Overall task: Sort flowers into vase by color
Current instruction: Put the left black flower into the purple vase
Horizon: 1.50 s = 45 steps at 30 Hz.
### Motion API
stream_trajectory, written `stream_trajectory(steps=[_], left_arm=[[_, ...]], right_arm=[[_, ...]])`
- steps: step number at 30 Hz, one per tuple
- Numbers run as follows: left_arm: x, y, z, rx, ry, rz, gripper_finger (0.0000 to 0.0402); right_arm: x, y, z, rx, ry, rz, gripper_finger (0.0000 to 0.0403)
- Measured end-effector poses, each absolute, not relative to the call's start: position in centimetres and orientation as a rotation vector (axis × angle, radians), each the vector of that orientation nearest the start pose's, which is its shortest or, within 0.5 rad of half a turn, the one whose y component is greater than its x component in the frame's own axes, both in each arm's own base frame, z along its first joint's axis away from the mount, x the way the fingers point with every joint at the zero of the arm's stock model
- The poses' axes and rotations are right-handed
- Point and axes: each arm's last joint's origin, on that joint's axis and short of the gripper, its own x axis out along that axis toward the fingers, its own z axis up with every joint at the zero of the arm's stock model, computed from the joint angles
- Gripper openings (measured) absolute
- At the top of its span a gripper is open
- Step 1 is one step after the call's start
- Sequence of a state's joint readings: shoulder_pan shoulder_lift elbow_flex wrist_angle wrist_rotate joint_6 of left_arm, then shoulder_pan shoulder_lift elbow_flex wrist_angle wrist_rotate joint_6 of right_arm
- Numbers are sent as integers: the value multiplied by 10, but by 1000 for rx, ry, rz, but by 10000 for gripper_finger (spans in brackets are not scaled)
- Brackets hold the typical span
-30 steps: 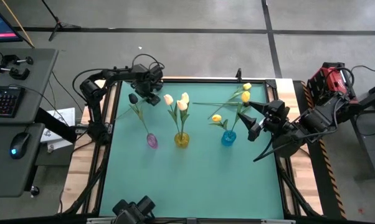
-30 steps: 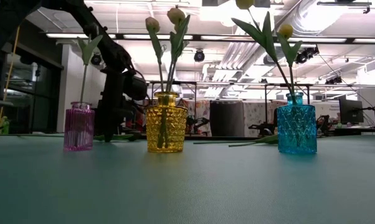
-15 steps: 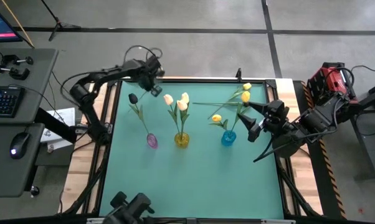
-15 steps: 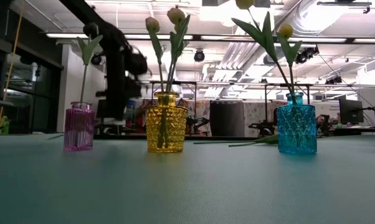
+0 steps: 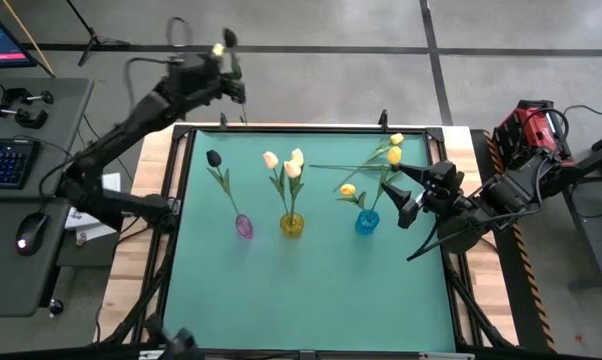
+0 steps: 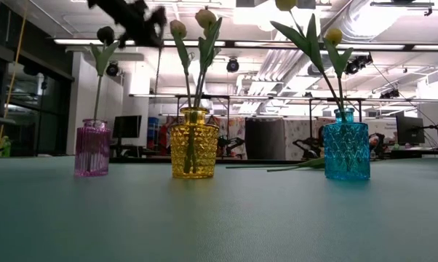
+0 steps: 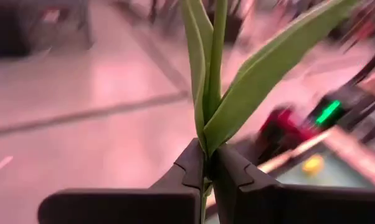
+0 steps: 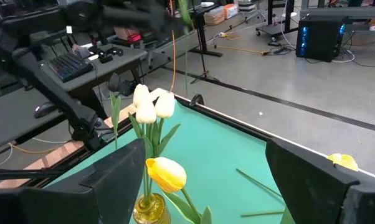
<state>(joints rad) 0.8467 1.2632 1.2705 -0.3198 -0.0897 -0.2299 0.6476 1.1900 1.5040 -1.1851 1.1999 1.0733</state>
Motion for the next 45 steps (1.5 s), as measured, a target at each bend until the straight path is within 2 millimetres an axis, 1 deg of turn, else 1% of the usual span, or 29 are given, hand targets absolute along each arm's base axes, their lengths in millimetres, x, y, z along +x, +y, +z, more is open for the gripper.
stream_trajectory(steps=[3, 6, 9, 13, 18, 21, 23, 27, 29, 32, 34, 37, 41, 45], left_arm=[[172, 186, 414, -295, 55, 846, 0], [168, 159, 430, -264, 3, 683, 0], [162, 130, 442, -235, -25, 547, 0], [148, 90, 456, -192, -70, 369, 0], [127, 50, 463, -204, -100, 203, 0], [122, 33, 454, -240, -129, 103, 0], [123, 24, 444, -275, -153, 49, 0], [131, 7, 411, -336, -115, -34, 0], [135, -2, 391, -353, -67, -63, 0], [135, -14, 368, -359, -29, -90, 0], [133, -19, 353, -359, -4, -66, 0], [129, -24, 338, -349, 10, 34, 0], [123, -25, 327, -287, 8, 196, 0], [120, -26, 317, -218, 78, 304, 0]], right_arm=[[165, 91, 421, 322, 189, -703, 321], [165, 91, 421, 322, 189, -703, 321], [165, 91, 421, 325, 189, -703, 321], [165, 91, 421, 328, 198, -696, 321], [165, 92, 421, 331, 206, -689, 321], [165, 92, 421, 333, 206, -690, 321], [165, 92, 421, 334, 209, -687, 321], [165, 92, 421, 335, 211, -685, 321], [165, 92, 421, 336, 211, -685, 321], [165, 92, 421, 336, 210, -685, 321], [165, 92, 421, 336, 210, -685, 321], [165, 92, 421, 336, 210, -685, 321], [165, 92, 421, 359, 202, -688, 321], [166, 92, 421, 368, 197, -687, 321]])
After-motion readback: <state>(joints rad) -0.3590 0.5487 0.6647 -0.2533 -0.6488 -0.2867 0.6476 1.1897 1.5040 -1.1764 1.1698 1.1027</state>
